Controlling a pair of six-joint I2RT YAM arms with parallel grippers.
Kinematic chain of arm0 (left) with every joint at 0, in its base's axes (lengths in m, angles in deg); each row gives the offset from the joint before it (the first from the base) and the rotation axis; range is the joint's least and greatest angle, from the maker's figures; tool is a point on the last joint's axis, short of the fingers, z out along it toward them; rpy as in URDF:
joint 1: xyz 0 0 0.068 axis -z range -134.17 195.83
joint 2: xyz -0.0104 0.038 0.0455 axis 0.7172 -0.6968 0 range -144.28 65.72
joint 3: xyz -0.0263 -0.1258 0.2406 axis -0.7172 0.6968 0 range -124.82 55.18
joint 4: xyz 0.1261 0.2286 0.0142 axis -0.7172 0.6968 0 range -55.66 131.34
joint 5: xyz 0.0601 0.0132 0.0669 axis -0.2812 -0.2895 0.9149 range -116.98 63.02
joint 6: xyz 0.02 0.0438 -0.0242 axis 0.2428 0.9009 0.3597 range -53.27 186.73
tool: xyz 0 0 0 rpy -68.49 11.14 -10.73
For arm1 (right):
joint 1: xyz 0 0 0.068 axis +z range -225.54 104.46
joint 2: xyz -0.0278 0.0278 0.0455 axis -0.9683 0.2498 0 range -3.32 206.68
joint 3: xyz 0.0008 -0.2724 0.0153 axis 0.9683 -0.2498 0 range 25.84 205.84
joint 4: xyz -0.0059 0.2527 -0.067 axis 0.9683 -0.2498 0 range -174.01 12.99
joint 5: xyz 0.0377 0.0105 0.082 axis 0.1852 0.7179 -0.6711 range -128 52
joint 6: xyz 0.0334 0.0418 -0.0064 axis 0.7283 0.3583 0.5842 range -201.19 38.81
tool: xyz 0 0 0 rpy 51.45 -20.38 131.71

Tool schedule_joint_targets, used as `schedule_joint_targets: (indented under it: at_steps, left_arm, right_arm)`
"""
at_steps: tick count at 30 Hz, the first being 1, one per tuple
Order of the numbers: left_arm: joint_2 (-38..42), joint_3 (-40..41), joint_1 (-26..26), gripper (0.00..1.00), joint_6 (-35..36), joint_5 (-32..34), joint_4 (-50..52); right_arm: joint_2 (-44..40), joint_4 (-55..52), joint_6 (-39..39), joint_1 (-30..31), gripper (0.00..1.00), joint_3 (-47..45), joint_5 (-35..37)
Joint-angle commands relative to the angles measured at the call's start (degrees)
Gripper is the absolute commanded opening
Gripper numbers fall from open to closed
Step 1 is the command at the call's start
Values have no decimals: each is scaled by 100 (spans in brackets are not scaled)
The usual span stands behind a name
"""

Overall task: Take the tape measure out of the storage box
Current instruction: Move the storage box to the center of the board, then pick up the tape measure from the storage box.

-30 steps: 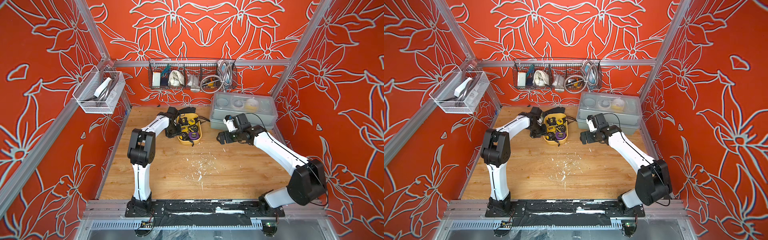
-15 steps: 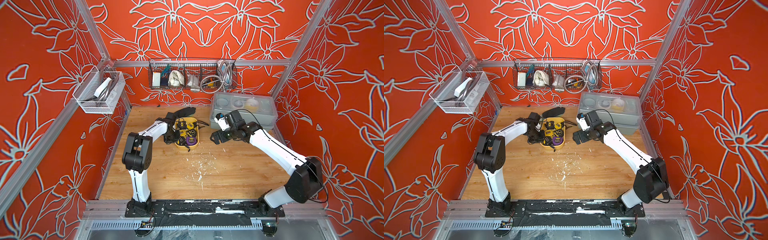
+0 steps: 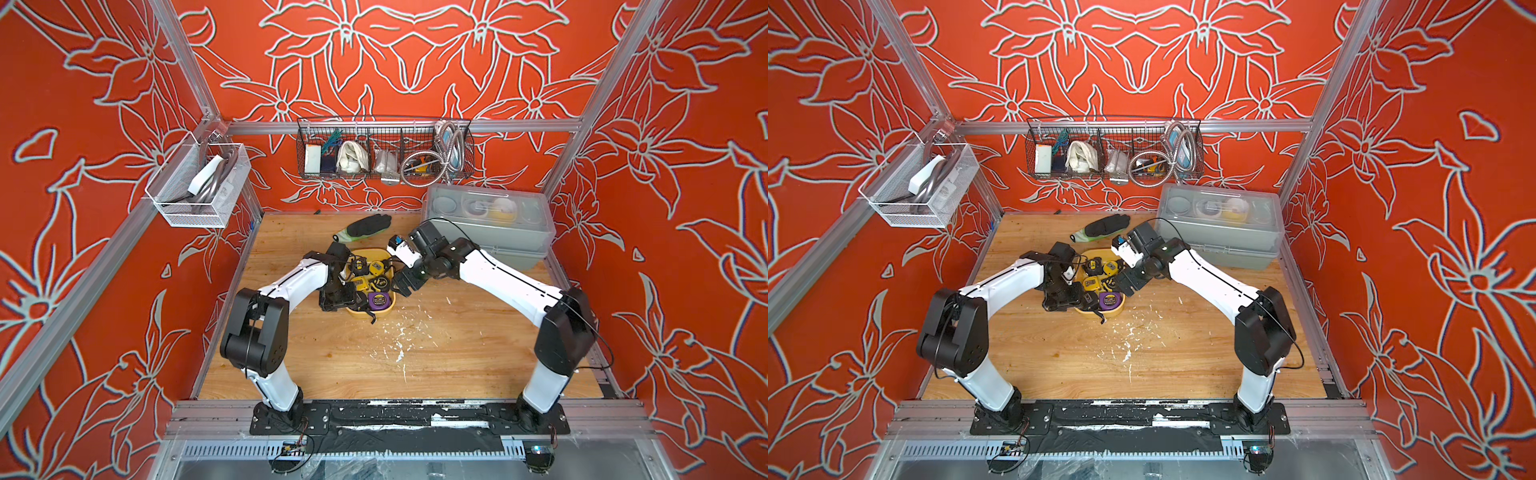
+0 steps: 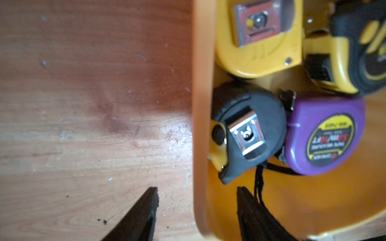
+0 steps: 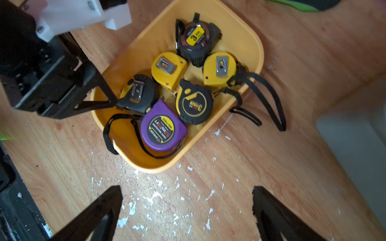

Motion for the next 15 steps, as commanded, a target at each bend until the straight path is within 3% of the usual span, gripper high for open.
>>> schedule_joint_targets:
  at_steps: [1,6,11,15]
  left_arm:
    - [513,-180,-21,80,-21,271,183]
    - [1026,-430,-445,89,-197,128,189]
    - [1183,-449,-1080,92,-292,-546,71]
    - [1157,-398,-1307,92,-274,-828,-26]
  right_arm:
    - [365,-200,-406,100,98,486,-52]
    - [1070,-317,-647,231,96,1193,-18]
    - [1745,-604,-818,404,93,1898,134]
    - [2271,-859,-770,476,89,2416,452]
